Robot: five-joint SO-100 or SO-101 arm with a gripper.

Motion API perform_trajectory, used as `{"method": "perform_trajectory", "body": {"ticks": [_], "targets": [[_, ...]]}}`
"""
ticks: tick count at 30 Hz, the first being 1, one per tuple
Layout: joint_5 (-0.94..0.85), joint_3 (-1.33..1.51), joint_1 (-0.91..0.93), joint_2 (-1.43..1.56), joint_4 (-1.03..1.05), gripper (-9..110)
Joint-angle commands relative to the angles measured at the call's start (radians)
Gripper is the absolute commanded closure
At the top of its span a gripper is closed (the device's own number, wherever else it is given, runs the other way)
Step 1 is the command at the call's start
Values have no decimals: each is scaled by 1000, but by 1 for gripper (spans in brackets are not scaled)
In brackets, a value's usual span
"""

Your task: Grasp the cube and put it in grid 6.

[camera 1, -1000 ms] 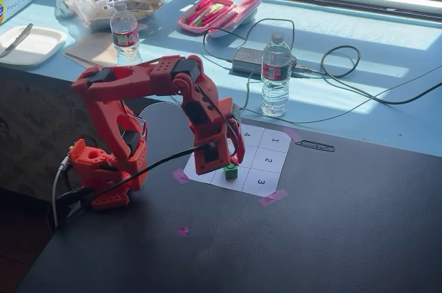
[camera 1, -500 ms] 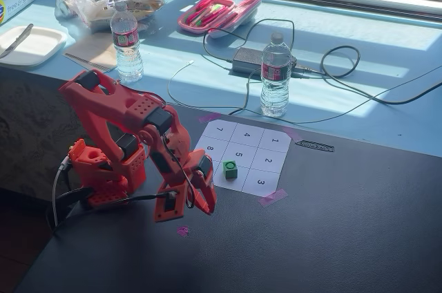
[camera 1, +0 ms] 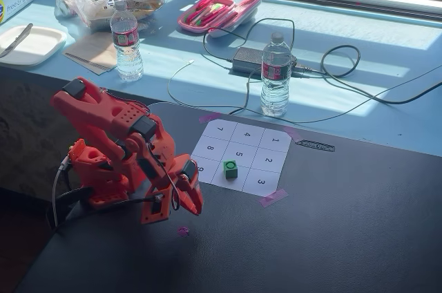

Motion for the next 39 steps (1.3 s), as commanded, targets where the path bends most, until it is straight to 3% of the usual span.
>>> {"method": "perform_trajectory", "body": {"ticks": [1, 21, 39], "targets": [[5, 17, -35, 95, 67, 101], [25, 132, -98, 407, 308, 101], [28, 187, -101, 471, 342, 101]]}}
